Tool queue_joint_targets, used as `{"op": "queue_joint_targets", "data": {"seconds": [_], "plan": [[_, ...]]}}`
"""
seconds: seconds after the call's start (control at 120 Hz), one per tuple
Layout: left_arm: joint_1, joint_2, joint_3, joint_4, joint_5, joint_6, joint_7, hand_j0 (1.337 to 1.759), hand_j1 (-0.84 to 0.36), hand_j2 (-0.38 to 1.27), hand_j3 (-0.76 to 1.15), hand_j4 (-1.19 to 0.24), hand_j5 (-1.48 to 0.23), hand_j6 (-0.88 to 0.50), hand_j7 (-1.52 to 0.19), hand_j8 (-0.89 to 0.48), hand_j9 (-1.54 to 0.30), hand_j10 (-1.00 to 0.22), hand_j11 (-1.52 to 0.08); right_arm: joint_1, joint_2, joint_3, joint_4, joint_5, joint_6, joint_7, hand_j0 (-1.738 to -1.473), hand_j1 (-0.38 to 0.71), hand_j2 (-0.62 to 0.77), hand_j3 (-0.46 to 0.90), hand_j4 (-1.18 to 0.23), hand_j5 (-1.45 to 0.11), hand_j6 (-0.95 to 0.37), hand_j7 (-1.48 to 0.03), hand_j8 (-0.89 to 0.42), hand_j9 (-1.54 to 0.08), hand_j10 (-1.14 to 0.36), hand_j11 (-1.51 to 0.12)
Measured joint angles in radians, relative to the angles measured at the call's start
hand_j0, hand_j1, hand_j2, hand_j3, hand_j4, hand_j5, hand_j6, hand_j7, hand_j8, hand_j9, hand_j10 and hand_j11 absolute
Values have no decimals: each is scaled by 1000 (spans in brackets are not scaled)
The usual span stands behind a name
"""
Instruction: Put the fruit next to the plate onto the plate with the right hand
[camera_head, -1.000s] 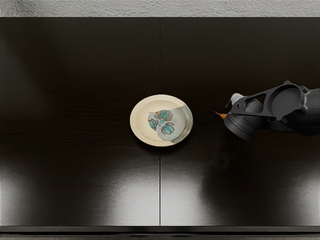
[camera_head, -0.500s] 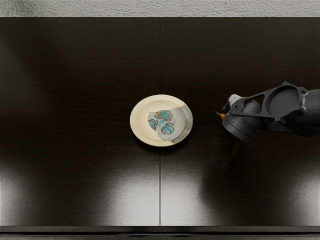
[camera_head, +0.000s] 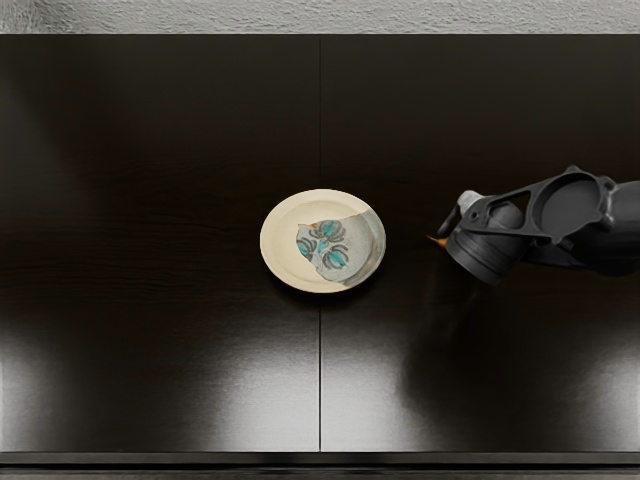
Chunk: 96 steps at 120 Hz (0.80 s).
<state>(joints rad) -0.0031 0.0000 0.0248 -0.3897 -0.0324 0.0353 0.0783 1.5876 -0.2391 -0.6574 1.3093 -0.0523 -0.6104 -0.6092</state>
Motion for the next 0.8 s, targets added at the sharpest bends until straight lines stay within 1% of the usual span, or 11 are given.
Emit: {"op": "queue_joint_targets", "data": {"seconds": [0.1, 0.167, 0.408, 0.5, 0.517, 0.575, 0.583, 0.633, 0.667, 0.7, 0.8], "plan": [[0, 0, 0, 0, 0, 0, 0, 1658, 343, 1, 0, -4, -6, -4, -6, -4, -6, -4, -6, 3, -3, 13, -1, 4, -1, -2, -1653, 351, 226, 0, -734, -922, -553, -956, -510, -942, -487, -949], [0, 0, 0, 0, 0, 0, 0, 1658, 343, 1, 0, -4, -6, -4, -6, -4, -6, -4, -6, 1, -3, 16, -1, 4, -1, -2, -1653, 334, 237, 0, -741, -935, -575, -962, -540, -952, -506, -960], [0, 0, 0, 0, 0, 0, 0, 1658, 343, 1, 0, -4, -6, -4, -6, -4, -6, -4, -6, -19, 6, 20, -1, -11, -1, -3, -1652, 287, 187, 0, -751, -959, -613, -971, -582, -970, -554, -979], [0, 0, 0, 0, 0, 0, 0, 1658, 343, 1, 0, -4, -6, -4, -6, -4, -6, -4, -6, -27, 7, 21, -2, -20, -1, -2, -1650, 279, 130, 0, -748, -964, -598, -970, -573, -974, -554, -993], [0, 0, 0, 0, 0, 0, 0, 1658, 343, 1, 0, -4, -6, -4, -6, -4, -6, -4, -6, -29, 7, 21, -2, -23, 0, -2, -1649, 270, 70, 0, -746, -967, -597, -970, -568, -977, -555, -998], [0, 0, 0, 0, 0, 0, 0, 1658, 343, 1, 0, -4, -6, -4, -6, -4, -6, -4, -6, -34, 4, 23, -2, -32, 0, -1, -1649, 272, 104, -22, -746, -968, -591, -969, -577, -971, -544, -1006], [0, 0, 0, 0, 0, 0, 0, 1658, 343, 1, 0, -4, -6, -4, -6, -4, -6, -4, -6, -34, 4, 23, -3, -33, 1, -1, -1648, 272, 88, 16, -745, -969, -600, -969, -580, -970, -544, -1008], [0, 0, 0, 0, 0, 0, 0, 1658, 343, 1, 0, -4, -6, -4, -6, -4, -6, -4, -6, -36, 1, 24, -3, -39, 2, 0, -1646, 273, 89, 32, -739, -979, -606, -969, -597, -954, -539, -1020], [0, 0, 0, 0, 0, 0, 0, 1658, 343, 1, 0, -4, -6, -4, -6, -4, -6, -4, -6, -36, -1, 27, -3, -39, 2, -1, -1646, 268, 80, 1, -737, -983, -598, -969, -581, -977, -537, -1023], [0, 0, 0, 0, 0, 0, 0, 1658, 343, 1, 0, -4, -6, -4, -6, -4, -6, -4, -6, -37, -2, 32, -3, -38, 1, -1, -1647, 272, 112, 0, -739, -980, -607, -969, -579, -979, -538, -1019], [0, 0, 0, 0, 0, 0, 0, 1658, 343, 1, 0, -4, -6, -4, -6, -4, -6, -4, -6, -37, -20, 69, -2, -39, -1, -2, -1648, 273, 128, -1, -745, -978, -631, -972, -581, -980, -531, -1002]]}}
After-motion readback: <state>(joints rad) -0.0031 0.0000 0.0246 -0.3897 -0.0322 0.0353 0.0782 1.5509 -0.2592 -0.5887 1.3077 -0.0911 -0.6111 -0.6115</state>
